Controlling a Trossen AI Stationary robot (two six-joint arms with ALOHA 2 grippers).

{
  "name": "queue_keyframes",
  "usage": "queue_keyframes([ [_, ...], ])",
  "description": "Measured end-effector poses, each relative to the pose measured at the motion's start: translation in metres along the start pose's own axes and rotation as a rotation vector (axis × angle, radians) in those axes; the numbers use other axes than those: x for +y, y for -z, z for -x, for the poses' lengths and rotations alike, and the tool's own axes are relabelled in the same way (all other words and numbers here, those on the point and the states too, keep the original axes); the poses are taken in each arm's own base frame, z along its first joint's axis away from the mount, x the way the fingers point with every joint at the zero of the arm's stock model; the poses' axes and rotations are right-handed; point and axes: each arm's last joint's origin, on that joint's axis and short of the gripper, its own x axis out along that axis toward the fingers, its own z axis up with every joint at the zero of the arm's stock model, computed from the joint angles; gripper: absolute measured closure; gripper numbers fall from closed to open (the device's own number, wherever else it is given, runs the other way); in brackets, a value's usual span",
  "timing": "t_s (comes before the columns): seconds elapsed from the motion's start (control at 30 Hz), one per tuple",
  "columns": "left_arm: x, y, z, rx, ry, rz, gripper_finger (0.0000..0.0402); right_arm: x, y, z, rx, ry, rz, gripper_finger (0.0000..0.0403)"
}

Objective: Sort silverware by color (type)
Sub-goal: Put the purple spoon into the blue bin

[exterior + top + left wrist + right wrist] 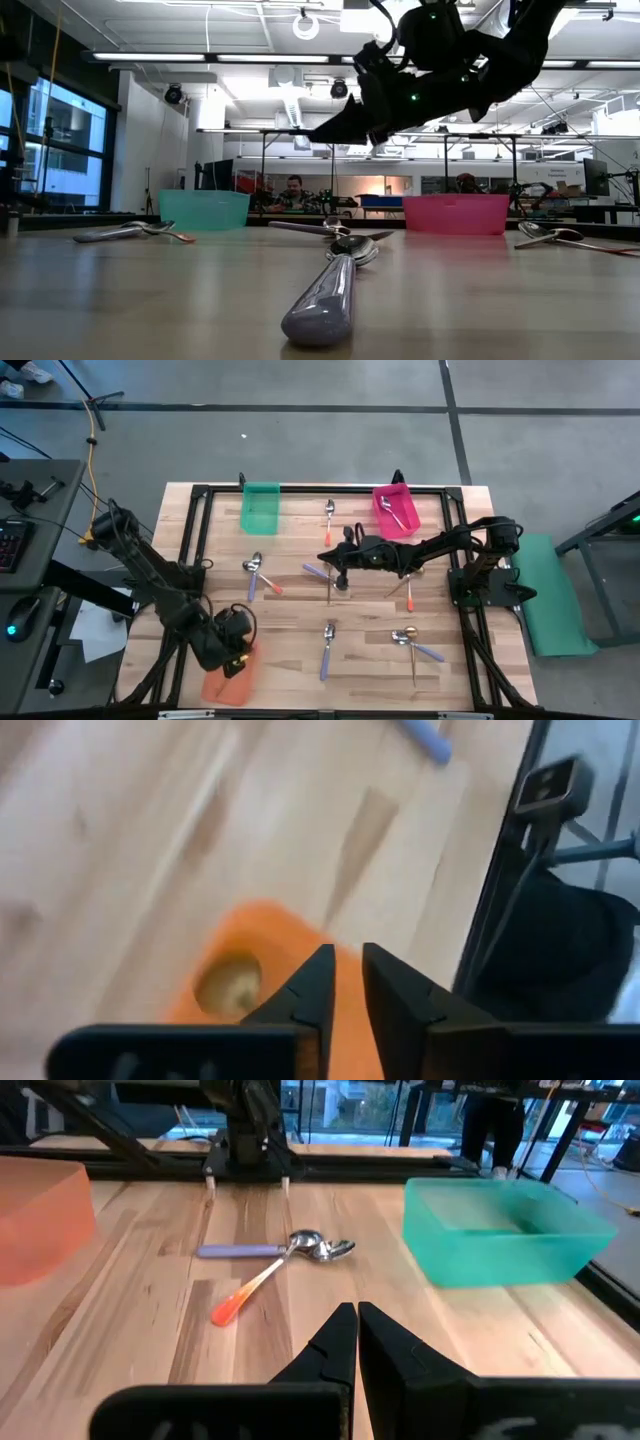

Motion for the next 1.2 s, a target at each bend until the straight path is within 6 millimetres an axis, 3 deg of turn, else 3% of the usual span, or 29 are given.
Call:
queue_keyframes([
  [0.13,0.009,-0.021,0.002,-0.063,-0.018,-0.121,0.0396,0.000,0.006,0.000,0.066,-0.005,-0.012,0.0403],
  [0.37,0.030,-0.063,-0.017,-0.143,0.023,-0.303,0.0401,0.001,0.020,0.002,0.214,-0.005,-0.075,0.0393],
  [0.57,0.061,-0.084,-0.040,-0.241,0.127,-0.339,0.0401,0.001,0.027,0.004,0.284,0.000,-0.116,0.0342],
  [0.7,0.074,-0.095,-0.036,-0.347,0.146,-0.384,0.0401,0.002,0.028,0.004,0.299,0.001,-0.118,0.0306],
  [0.9,0.101,-0.103,-0.026,-0.404,0.068,-0.436,0.0401,0.003,0.015,-0.003,0.394,-0.002,-0.111,0.0275],
  [1.07,0.129,-0.120,-0.033,-0.359,0.045,-0.413,0.0401,0.008,-0.007,-0.010,0.480,-0.036,-0.023,0.0272],
  [1.2,0.155,-0.135,-0.042,-0.341,0.004,-0.383,0.0392,0.011,-0.012,-0.007,0.555,-0.061,0.049,0.0282],
])
